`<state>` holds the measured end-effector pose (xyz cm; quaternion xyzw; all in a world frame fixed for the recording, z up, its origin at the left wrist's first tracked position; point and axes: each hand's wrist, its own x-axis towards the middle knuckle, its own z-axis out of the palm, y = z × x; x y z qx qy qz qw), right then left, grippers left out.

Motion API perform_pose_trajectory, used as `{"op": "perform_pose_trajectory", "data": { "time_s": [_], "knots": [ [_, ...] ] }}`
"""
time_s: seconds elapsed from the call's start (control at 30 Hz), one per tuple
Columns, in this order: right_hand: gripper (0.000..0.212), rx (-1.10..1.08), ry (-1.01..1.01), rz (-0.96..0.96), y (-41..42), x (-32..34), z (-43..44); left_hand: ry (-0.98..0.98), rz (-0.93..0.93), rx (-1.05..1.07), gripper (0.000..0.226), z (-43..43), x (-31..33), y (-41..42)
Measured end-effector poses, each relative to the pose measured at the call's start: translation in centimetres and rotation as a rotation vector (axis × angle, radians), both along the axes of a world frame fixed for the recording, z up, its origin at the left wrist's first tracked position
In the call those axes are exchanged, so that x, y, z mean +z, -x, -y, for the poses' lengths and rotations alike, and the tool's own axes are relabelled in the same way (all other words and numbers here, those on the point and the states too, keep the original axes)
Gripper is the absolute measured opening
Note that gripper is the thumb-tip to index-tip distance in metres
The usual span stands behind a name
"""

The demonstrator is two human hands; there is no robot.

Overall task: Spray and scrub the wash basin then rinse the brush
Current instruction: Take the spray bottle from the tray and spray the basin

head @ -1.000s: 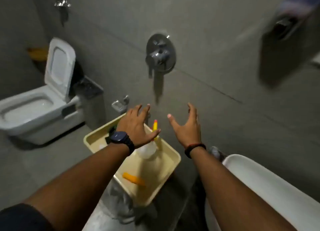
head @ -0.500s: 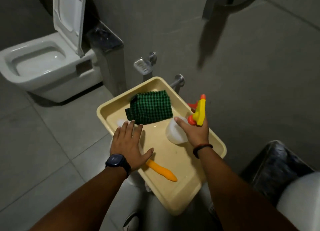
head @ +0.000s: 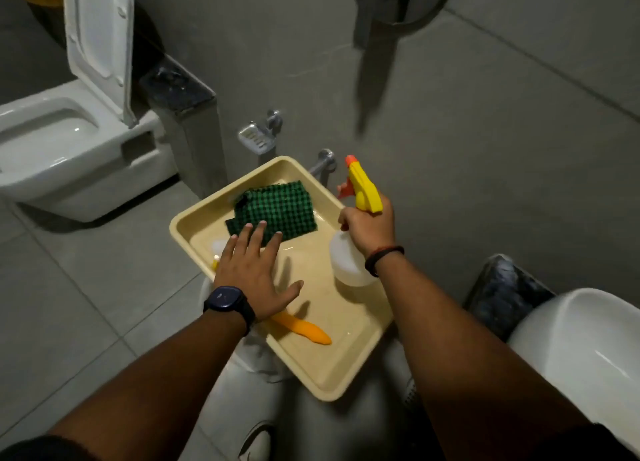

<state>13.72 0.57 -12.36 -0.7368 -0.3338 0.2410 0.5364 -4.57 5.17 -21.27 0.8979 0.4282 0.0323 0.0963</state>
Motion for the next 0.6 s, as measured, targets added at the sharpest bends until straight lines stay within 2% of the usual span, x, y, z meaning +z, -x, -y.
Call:
{"op": "perform_pose_trajectory", "data": {
  "time_s": [0.07,0.13,0.2,0.3,0.37,0.47,0.5,0.6],
  "knots": [
    [0.075,-0.027,-0.064,0.051,-0.6,3.9,1.9,-0.018,0.049,-0.051,0.095,1.8,2.4,-1.6],
    [0.077,-0.086,-0.106,0.055,-1.4,7.7,4.4,-0.021,0.108,-0.119,0.094,4.2,4.9,-3.7],
    [0.066,-0.133,-0.072,0.065,-2.5,11.2,8.7,-0.014,0.167,-0.223,0.093,8.1,7.5,-6.2],
    [0.036,-0.270,-0.010,0.044,-4.4,14.7,16.9,0.019,0.265,-0.361,0.094,15.4,10.5,-10.0],
    [0.036,-0.373,0.065,0.065,-5.4,16.1,23.8,0.060,0.286,-0.459,0.096,21.3,11.8,-12.1],
    [0.033,-0.469,0.284,0.133,-6.2,16.7,34.0,0.126,0.229,-0.568,0.098,29.3,12.4,-14.3],
    [0.028,-0.508,0.356,0.135,-6.2,16.7,37.2,0.139,0.188,-0.588,0.098,31.3,12.2,-14.8],
    [0.033,-0.559,0.519,0.100,-5.7,15.5,44.8,0.130,0.087,-0.577,0.099,34.5,11.5,-15.6]
  ]
}}
